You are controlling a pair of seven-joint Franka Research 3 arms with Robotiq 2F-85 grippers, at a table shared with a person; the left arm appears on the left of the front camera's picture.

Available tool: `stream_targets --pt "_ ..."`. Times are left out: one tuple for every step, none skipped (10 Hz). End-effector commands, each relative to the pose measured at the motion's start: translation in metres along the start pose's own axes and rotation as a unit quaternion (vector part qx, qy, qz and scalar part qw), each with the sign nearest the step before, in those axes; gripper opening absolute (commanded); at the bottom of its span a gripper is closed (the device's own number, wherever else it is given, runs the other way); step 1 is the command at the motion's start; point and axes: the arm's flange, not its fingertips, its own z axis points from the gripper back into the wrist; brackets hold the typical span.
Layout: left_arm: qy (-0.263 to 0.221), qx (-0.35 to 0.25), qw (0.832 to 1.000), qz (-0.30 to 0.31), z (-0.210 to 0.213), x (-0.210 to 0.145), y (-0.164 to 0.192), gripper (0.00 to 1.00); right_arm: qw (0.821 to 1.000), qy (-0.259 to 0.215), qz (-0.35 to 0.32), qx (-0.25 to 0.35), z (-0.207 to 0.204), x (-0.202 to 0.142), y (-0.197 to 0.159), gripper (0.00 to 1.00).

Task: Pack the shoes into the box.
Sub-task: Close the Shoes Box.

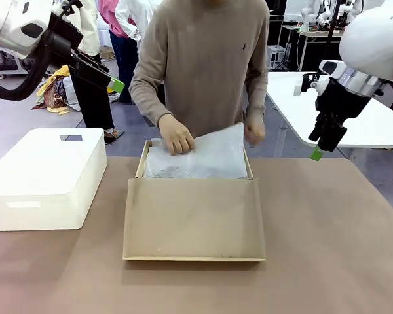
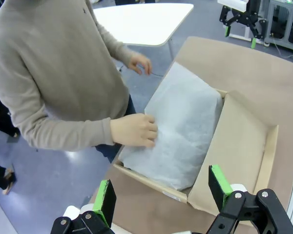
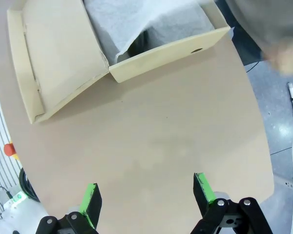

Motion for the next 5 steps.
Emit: stream_targets --pt "-0.01 -0.009 1.0 -0.007 -0.001 -0.002 0.003 1.0 1.0 0.0 0.0 0.0 0.0 0.0 0.0 1.0" --pt "-0.01 -0.009 1.0 -0.007 -0.001 -0.002 0.003 1.0 0.997 -0.021 0.081 0.002 -0.006 0.004 -0.002 1.0" --pt "-0.01 -0.009 1.0 -0.007 -0.001 -0.002 0.003 1.0 0.991 -0.033 0.129 0.009 -0.012 0.005 -0.006 1.0" --pt "-0.01 -0.009 1.0 -0.007 -0.001 -0.002 0.003 1.0 0.986 -0.043 0.162 0.009 -0.019 0.005 -0.01 1.0" --pt "-0.01 -0.009 1.0 -0.007 -0.001 -0.002 0.003 1.0 0.976 -0.056 0.208 0.021 -0.026 0.005 -0.013 1.0"
